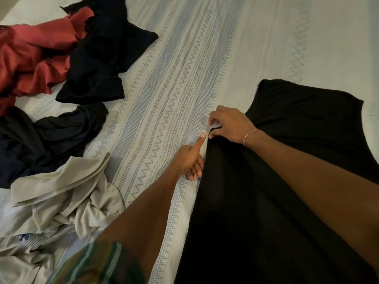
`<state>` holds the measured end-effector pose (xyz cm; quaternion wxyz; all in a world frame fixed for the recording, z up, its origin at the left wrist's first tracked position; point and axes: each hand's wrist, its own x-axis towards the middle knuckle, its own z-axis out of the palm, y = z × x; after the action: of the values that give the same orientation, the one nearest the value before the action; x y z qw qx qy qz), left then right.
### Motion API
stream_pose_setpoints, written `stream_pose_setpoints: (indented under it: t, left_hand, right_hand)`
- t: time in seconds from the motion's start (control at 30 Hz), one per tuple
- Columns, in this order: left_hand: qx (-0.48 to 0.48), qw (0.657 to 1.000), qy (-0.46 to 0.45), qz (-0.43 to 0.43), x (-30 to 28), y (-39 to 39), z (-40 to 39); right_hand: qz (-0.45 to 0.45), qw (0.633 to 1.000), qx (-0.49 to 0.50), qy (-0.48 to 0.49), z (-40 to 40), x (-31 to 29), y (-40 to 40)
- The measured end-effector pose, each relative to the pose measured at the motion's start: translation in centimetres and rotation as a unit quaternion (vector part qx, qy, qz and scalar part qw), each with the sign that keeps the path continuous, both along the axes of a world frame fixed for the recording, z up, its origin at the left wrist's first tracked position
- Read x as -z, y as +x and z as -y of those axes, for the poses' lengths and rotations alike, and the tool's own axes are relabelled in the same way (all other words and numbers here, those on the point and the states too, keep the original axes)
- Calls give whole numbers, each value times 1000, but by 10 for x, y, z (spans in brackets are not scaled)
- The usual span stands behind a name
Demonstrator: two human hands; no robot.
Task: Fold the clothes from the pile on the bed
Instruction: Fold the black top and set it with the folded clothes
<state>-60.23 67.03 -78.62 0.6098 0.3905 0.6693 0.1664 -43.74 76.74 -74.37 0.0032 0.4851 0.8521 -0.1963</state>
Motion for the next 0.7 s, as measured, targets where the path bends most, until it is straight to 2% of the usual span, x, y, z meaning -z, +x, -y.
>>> stream_pose_setpoints:
  t: [0.07, 0.13, 0.3, 0.4, 0.5, 0.57, 0.7]
  left_hand:
    - [-3, 1000, 12, 1, -1, -1, -2]
    - [-6, 999, 32, -4, -6, -1, 2]
    - [-29, 993, 112, -30, -24, 3, 24]
    - [-71, 982, 166, -49, -32, -5, 53]
    - [8, 956, 237, -174, -36, -21, 108]
    - [86, 944, 214, -234, -40, -33, 149]
    - [157, 946, 119, -259, -44, -47, 216]
  right_hand:
    - [43, 995, 22, 86, 11, 0, 2]
    - [71, 990, 47, 110, 34, -4, 1]
    - [-30, 993, 109, 40, 98, -2, 4]
    - [-49, 992, 116, 15, 132, -4, 6]
    - [-53, 989, 134, -36, 166, -7, 3]
    - [-63, 983, 164, -61, 184, -7, -6]
    - [-75, 952, 266, -131, 204, -7, -31]
